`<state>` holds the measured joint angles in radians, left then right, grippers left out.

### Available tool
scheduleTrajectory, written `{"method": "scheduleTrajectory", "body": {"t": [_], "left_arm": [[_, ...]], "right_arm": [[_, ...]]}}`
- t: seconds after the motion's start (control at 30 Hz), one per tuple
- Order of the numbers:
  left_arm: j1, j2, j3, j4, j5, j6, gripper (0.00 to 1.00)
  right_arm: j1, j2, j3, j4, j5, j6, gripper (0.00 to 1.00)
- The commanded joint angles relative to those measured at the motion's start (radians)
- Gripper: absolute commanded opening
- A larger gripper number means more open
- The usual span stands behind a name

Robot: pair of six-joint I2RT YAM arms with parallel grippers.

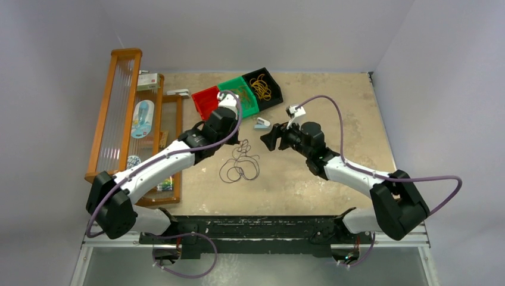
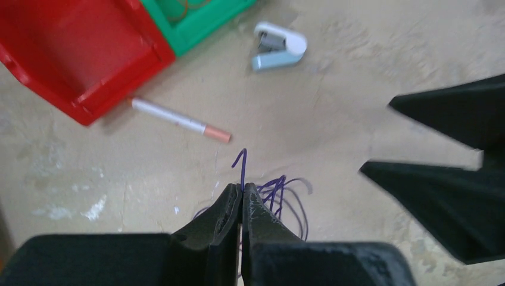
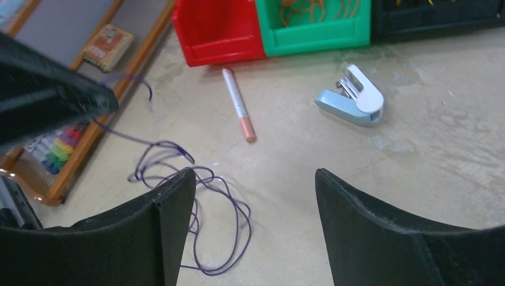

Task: Untangle the cables

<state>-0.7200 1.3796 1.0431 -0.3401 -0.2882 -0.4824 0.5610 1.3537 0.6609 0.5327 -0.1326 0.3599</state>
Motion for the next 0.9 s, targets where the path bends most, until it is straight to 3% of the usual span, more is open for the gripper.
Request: {"method": "scheduleTrajectory", "body": {"t": [0.0, 0.13, 0.27, 0.73, 0.87], "left_arm": [[0.004, -0.062, 0.118, -0.013, 0.003, 0.101, 0.0], [0.004, -0.061, 0.176, -0.021, 0.022, 0.118, 0.0], [0.004, -0.053, 0.204, -0.016, 0.038, 0.117, 0.0], [0.005, -0.02, 0.232, 0.013, 0.122, 0.113, 0.0], [0.005, -0.023, 0.248, 0.014, 0.132, 0.112, 0.0]], "right_arm": [[0.0, -0.046, -0.061, 0.325, -0.142, -0.037, 0.77], [-0.001, -0.055, -0.106, 0.512, -0.254, -0.071, 0.79], [0.0, -0.032, -0.081, 0.59, -0.297, -0.112, 0.79], [0.037, 0.199, 0.121, 0.583, -0.415, -0.145, 0.73], [0.051, 0.248, 0.14, 0.578, -0.383, -0.135, 0.64]]}}
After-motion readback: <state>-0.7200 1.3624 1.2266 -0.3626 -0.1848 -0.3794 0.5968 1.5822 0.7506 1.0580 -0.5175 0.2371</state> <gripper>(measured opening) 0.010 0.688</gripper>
